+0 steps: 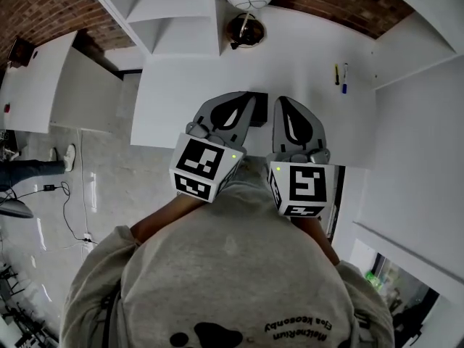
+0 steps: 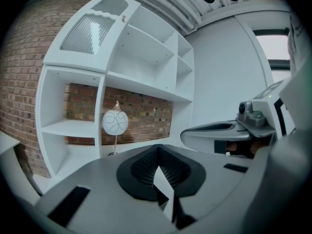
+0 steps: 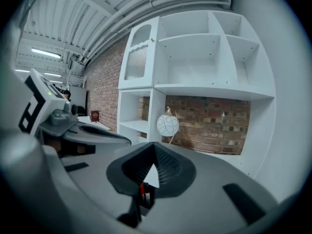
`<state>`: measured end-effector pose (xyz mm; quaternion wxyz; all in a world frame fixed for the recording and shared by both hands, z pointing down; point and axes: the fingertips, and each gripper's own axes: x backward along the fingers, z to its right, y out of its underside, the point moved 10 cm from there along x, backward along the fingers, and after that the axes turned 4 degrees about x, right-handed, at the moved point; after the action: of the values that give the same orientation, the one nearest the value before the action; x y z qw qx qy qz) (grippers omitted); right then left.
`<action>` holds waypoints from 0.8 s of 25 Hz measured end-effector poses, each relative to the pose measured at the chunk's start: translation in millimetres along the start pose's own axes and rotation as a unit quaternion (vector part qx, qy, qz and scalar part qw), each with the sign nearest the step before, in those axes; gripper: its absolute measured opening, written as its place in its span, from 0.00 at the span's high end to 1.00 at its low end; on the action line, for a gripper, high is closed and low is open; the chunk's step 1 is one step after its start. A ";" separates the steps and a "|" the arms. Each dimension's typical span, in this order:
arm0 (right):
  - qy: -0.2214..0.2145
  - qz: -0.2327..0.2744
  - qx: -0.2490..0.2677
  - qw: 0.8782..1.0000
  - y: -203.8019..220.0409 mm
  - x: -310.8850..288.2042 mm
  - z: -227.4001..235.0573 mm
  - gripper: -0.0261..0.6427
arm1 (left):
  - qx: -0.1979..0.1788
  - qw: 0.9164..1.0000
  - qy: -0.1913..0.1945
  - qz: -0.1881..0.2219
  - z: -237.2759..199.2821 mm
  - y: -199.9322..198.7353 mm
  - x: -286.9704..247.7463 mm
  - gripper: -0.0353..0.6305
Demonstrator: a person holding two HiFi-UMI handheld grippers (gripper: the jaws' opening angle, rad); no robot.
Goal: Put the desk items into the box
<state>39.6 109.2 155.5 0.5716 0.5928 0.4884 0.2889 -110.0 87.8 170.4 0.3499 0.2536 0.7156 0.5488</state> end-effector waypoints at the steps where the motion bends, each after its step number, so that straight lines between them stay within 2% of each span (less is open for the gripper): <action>1: 0.000 0.002 0.001 1.000 -1.2 1.2 -2.2 0.94 | 0.001 1.000 0.001 0.000 -0.1 0.3 2.0 0.94; 20: 0.041 0.014 -0.002 0.999 15.8 23.8 -39.7 0.94 | -0.005 0.999 0.034 0.010 -0.9 22.2 27.2 0.94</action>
<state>16.2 148.6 172.7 0.5482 0.5863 0.5024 0.3216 -128.2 113.5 185.9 0.3213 0.2402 0.7217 0.5640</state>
